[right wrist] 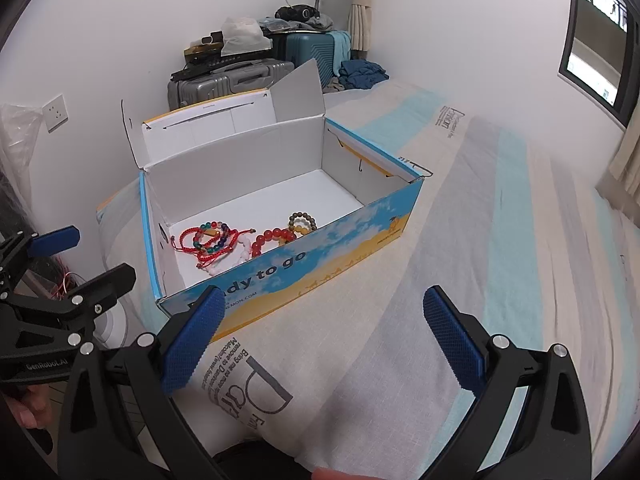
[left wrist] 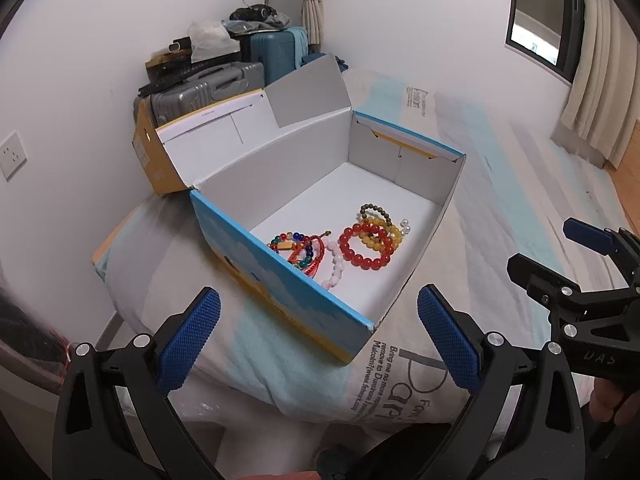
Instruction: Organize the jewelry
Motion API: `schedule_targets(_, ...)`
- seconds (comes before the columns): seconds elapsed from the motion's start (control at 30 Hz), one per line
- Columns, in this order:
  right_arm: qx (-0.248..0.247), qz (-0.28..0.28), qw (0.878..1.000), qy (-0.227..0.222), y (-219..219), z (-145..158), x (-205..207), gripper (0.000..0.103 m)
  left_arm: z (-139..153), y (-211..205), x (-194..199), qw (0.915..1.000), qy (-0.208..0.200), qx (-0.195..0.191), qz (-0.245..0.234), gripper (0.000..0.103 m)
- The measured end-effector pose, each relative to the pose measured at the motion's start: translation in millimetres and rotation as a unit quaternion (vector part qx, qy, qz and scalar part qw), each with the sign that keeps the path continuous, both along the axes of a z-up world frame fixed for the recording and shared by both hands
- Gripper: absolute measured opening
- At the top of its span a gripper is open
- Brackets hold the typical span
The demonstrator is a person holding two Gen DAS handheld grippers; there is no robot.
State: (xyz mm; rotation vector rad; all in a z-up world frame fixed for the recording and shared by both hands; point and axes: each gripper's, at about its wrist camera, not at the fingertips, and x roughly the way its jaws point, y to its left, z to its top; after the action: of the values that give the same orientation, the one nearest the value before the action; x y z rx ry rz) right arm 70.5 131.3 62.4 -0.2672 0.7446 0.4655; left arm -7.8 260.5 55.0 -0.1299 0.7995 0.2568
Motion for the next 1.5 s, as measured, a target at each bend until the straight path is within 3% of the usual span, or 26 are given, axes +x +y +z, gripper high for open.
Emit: schedule_targets(1.5, -0.005, 0.001, 1.000, 0.000, 2.7, -3.9, -4.4, 0.095, -0.3, -9.0, -2.0, 0.9997, -0.002, 0.010, 0.023, 0.097)
